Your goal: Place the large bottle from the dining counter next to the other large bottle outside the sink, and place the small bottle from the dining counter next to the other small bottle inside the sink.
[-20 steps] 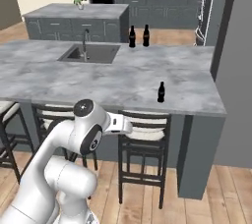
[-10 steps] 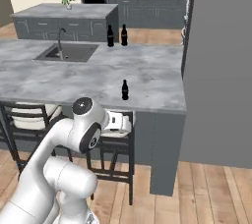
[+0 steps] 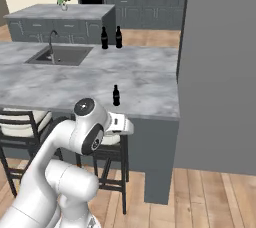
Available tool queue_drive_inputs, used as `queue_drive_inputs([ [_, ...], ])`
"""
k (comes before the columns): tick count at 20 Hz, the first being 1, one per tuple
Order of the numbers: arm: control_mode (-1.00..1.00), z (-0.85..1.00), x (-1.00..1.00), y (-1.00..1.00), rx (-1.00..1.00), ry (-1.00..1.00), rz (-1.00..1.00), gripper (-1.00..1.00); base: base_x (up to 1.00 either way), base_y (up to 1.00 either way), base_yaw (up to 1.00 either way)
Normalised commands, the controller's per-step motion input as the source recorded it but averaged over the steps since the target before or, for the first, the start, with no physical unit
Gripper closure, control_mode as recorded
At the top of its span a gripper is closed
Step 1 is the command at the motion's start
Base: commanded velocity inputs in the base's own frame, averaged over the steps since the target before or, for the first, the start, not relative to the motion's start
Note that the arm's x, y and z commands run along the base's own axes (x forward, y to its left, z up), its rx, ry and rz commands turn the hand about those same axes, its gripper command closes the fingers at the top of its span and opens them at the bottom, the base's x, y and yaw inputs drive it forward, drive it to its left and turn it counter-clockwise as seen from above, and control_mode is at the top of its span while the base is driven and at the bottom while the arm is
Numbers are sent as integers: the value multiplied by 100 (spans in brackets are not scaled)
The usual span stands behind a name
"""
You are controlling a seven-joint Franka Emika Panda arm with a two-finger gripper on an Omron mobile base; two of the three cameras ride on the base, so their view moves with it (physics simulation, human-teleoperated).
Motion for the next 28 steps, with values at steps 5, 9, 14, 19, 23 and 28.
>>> queue_drive_inputs([
  [5, 100, 0, 0, 0, 0, 0, 0, -100, 80, 5, -7],
  [9, 100, 0, 0, 0, 0, 0, 0, -100, 56, 7, -3],
  [14, -100, 23, 25, 22, -1, -1, -3, -100, 6, 2, 0],
  [19, -100, 51, 7, 31, -6, 3, -7, -100, 0, 0, 0],
  [23, -100, 65, -8, 19, -7, 13, -11, -100, 0, 0, 0],
  [28, -100, 58, -9, 14, -2, 14, -3, -100, 0, 0, 0],
])
